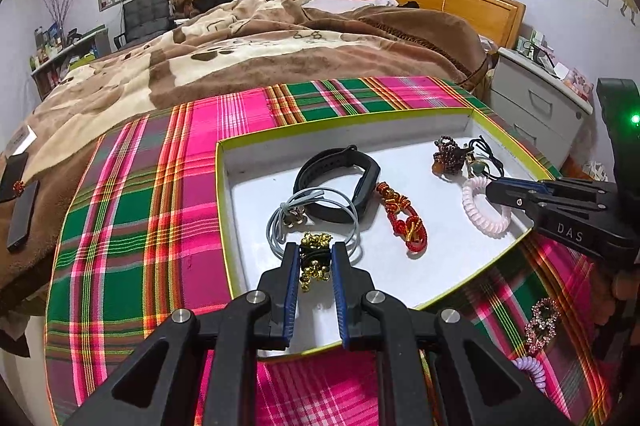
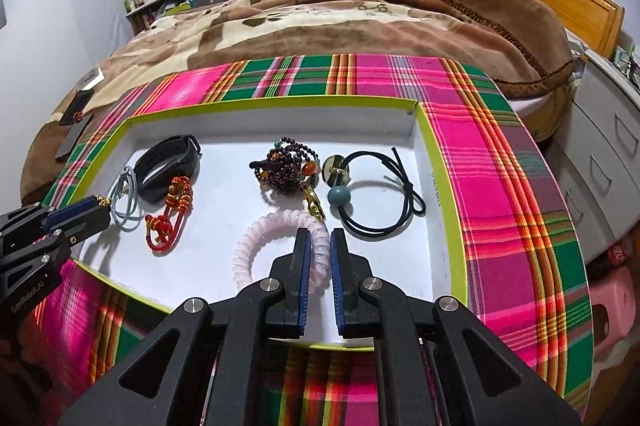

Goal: Organize jewelry
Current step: 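Open both tools to release the gold trinket and white coil hair tie in the box, then move the left tool to the lavender coil hair tie while the right tool approaches the brown beaded chain bracelet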

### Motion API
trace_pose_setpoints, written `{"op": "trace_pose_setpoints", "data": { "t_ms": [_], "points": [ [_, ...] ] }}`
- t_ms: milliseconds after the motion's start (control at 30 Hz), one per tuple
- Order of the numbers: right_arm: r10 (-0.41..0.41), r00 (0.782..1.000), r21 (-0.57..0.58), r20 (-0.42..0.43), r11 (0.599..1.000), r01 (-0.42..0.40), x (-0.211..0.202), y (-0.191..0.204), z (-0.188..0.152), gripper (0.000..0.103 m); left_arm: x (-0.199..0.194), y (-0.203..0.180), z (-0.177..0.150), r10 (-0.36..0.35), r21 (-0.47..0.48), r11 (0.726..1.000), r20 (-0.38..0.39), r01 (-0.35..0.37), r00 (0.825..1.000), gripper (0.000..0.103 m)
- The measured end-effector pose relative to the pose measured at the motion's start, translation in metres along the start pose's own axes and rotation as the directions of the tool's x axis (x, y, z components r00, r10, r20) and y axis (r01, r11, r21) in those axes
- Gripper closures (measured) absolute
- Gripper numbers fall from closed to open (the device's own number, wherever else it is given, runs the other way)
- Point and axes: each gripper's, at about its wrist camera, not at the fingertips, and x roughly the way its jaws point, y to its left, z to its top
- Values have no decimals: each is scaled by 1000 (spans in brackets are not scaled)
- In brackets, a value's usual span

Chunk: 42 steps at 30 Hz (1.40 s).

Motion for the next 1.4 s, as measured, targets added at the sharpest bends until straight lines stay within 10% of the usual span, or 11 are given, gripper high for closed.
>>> {"op": "trace_pose_setpoints", "data": {
  "t_ms": [633, 1400],
  "points": [
    [20, 996, 0, 87, 1000, -20, -46, 7, -10, 86, -48, -4, -5, 12, -16, 1000, 106, -11, 994, 82],
    [101, 975, 18, 200, 994, -107, -153, 27, -101, 77, -150, -46, -77, 35, -25, 999, 206, -31, 978, 82]
  ]
}}
